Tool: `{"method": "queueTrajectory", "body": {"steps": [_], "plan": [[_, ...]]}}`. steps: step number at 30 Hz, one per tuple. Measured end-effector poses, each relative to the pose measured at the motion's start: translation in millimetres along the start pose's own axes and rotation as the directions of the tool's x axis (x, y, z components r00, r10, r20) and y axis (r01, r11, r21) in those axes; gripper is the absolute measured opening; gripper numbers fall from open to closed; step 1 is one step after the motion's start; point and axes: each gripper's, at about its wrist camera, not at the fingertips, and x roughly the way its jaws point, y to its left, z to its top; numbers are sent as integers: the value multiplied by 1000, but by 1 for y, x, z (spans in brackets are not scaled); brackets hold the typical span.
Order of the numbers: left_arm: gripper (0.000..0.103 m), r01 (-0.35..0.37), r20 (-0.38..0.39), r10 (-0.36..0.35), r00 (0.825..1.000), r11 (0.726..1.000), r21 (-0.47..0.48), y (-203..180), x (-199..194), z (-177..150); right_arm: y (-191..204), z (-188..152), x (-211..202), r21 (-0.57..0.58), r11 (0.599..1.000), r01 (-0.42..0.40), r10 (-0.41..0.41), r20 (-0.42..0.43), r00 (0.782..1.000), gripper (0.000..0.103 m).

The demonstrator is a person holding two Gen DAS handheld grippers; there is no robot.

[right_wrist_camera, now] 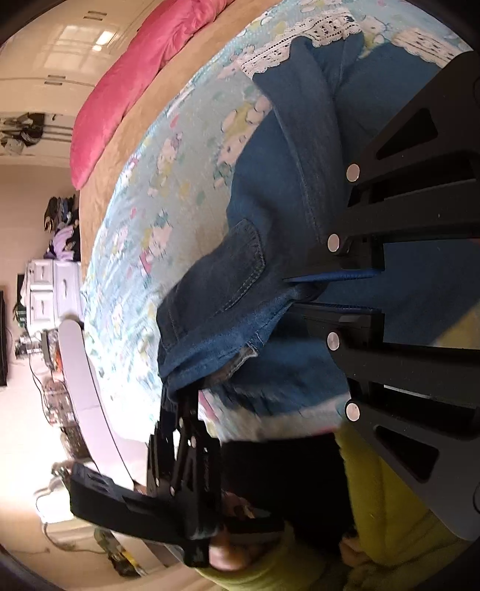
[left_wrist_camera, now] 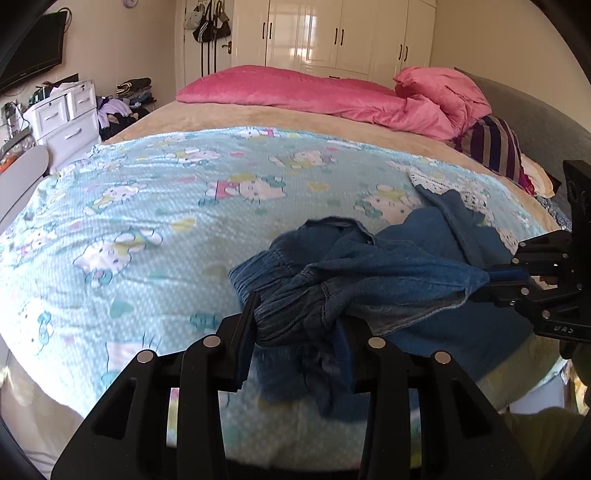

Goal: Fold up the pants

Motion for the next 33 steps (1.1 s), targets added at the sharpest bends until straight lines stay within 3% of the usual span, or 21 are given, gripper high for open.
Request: {"method": "queueTrajectory", "body": {"steps": [10, 19, 27, 30, 33], "plan": [[39, -6, -72, 8, 997, 1000, 26, -3, 1, -21, 37, -31, 11, -68, 997, -24, 17, -91, 996, 6], [49, 5, -118, -8, 993, 1000, -21, 7, -2, -36, 45, -39, 21, -83, 996, -35, 25, -122, 992, 6], [46, -2, -50, -1, 999, 998, -60, 6, -40, -39, 46, -43, 20, -82, 995, -50, 40, -113, 993, 6], [45, 41, -16, -43, 999, 997, -62, -7, -46, -24, 48, -45, 21, -81, 995, -61, 52, -111, 992, 7], [43, 107, -19, -107, 994, 994, 2, -37, -32, -8, 47, -45, 23, -80, 995, -63, 54, -113, 992, 8]]}}
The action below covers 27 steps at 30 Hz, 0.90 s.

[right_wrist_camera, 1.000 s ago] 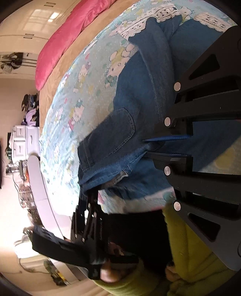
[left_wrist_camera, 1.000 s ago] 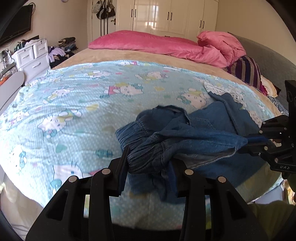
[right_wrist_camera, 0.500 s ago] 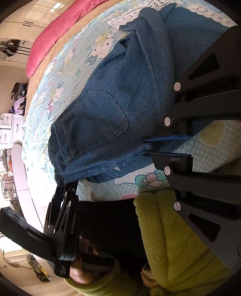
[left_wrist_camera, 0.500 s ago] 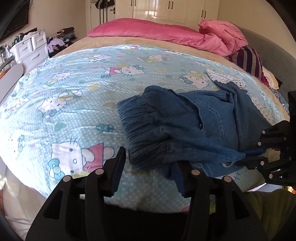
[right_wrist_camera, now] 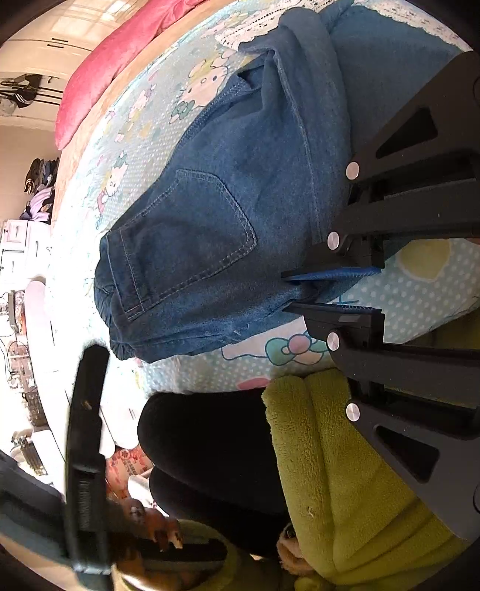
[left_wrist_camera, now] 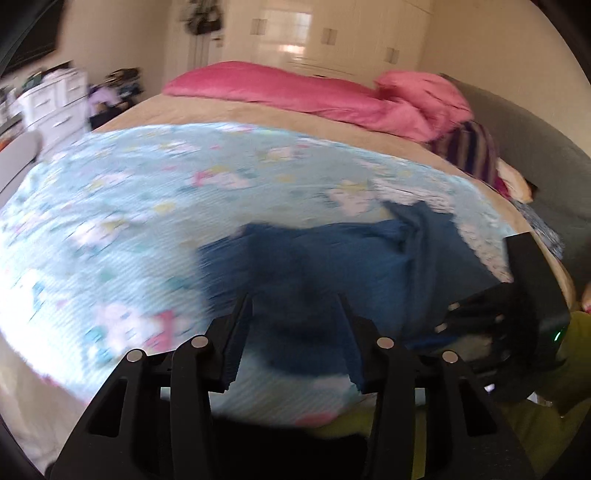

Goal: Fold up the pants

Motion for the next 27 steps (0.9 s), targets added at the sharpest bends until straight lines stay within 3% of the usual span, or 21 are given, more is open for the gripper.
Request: {"method": "queueTrajectory", "body": {"steps": [6, 9, 11, 13, 15, 21, 27], "plan": [[43, -81, -158, 92, 983, 994, 75, -9, 61, -20, -2, -5, -16, 9, 999, -46, 46, 16, 999, 13], [43, -71, -152, 83, 985, 994, 84, -9, 60, -28, -16, -2, -37, 68, 995, -67, 61, 88, 994, 19], [43, -69, -151, 81, 985, 994, 81, -8, 60, -28, -29, 3, -44, 126, 990, -57, 40, 132, 990, 28], [43, -70, -146, 81, 986, 994, 82, -8, 59, -29, -40, 9, -42, 172, 984, -42, 17, 144, 989, 29], [43, -68, -143, 79, 987, 995, 79, -6, 57, -30, -44, 13, -32, 193, 981, -38, 13, 128, 992, 30], [43, -41, -134, 48, 990, 998, 55, -2, 55, -34, -33, 7, 12, 208, 978, 15, -7, -35, 999, 31], [43, -32, -97, 35, 995, 999, 28, 1, 48, -34, -44, 7, -10, 270, 962, -32, 23, 35, 999, 37]]}}
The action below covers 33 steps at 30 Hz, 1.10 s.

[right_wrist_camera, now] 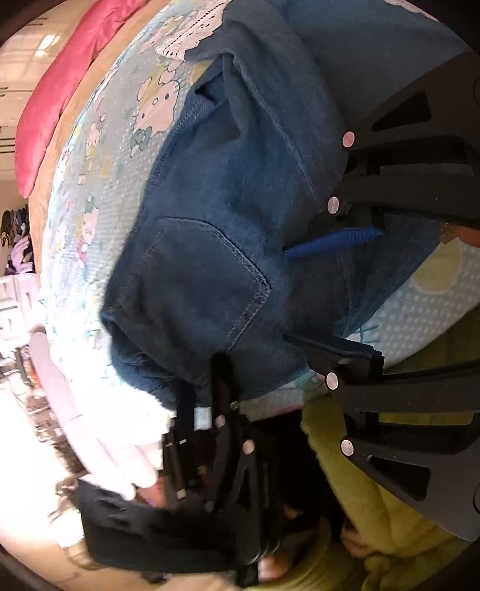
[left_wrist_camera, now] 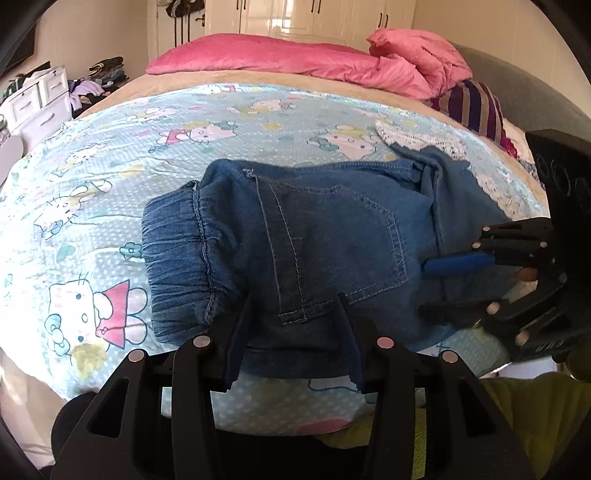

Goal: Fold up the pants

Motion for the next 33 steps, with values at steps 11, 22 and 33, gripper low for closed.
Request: {"method": "queueTrajectory", "body": {"steps": [11, 22, 33], "plan": [[59, 25, 144, -18, 989, 999, -41, -5, -56, 13, -89, 24, -64, 224, 959, 172, -211, 163, 964, 55], [68, 264, 4, -264, 965, 964, 30, -72, -13, 39, -157, 64, -52, 298, 902, 312, -353, 94, 931, 57], [54, 295, -160, -282, 946, 953, 67, -123, 74, 51, -184, 103, 12, 230, 879, 418, -423, -30, 906, 59]]}}
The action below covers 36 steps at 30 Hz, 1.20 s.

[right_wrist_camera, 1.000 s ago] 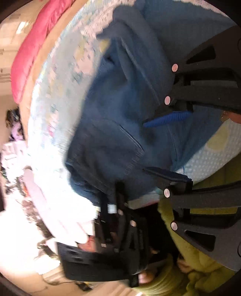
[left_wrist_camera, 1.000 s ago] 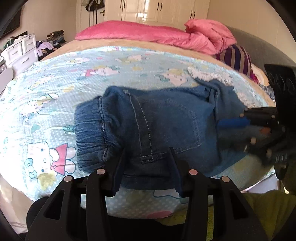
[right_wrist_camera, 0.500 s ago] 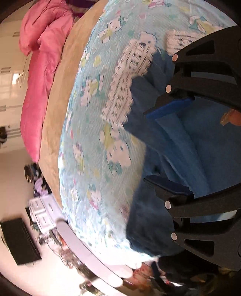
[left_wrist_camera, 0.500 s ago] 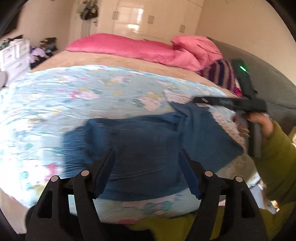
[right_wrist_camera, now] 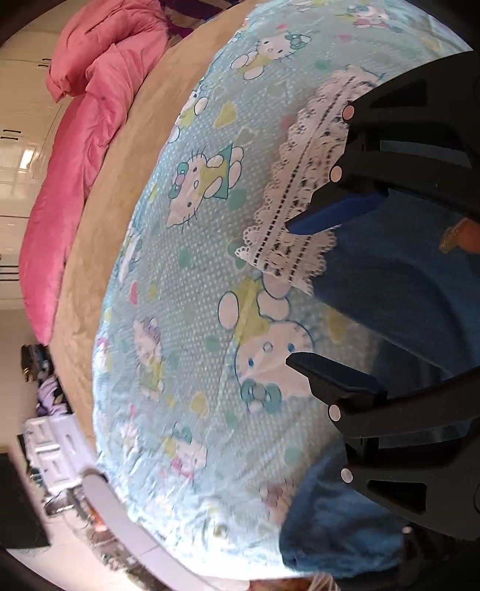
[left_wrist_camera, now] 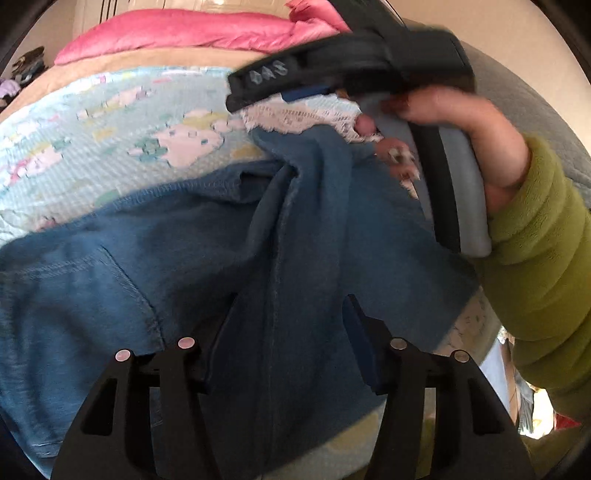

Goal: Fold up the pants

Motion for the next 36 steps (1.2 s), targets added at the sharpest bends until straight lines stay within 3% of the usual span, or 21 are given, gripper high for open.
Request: {"method": "queueTrajectory", "body": {"steps": [3, 7, 11, 12, 20, 25, 26, 28, 30, 36], "plan": [[44, -54, 21, 53, 998, 996, 77, -12, 0, -5, 2, 7, 24, -15, 999, 42, -43, -38, 998, 60], [41, -46, 32, 43, 999, 995, 89, -15, 0, -9, -5, 10, 50, 0, 996, 94, -94, -81, 992, 58], [41, -1, 45, -1, 999, 999, 53, -8, -3, -12, -23, 9, 51, 46, 990, 130, -126, -77, 989, 11], [41, 5, 48, -7, 999, 999, 48, -6, -4, -12, -30, 9, 47, 72, 991, 113, -108, -71, 992, 6], [47, 21, 78, -22, 997, 1000, 16, 3, -15, -15, -79, -21, -31, 228, 973, 31, -40, 36, 999, 5], [50, 8, 96, -8, 995, 1000, 9, 4, -16, -13, -110, -55, -90, 312, 950, 14, -46, 98, 994, 5], [47, 2, 99, -3, 995, 1000, 10, 5, -15, -11, -116, -59, -98, 327, 945, 10, -46, 103, 994, 5], [31, -1, 105, 0, 994, 1000, 13, 3, -20, -12, -127, -76, -117, 358, 934, 4, -46, 110, 993, 5], [8, -6, 113, 2, 994, 1000, 28, 1, -24, -13, -135, -88, -132, 376, 927, 1, -47, 112, 993, 5], [4, -77, 165, 59, 985, 991, 105, -10, -41, -14, -140, -147, -170, 435, 901, -14, -29, 92, 995, 5]]}}
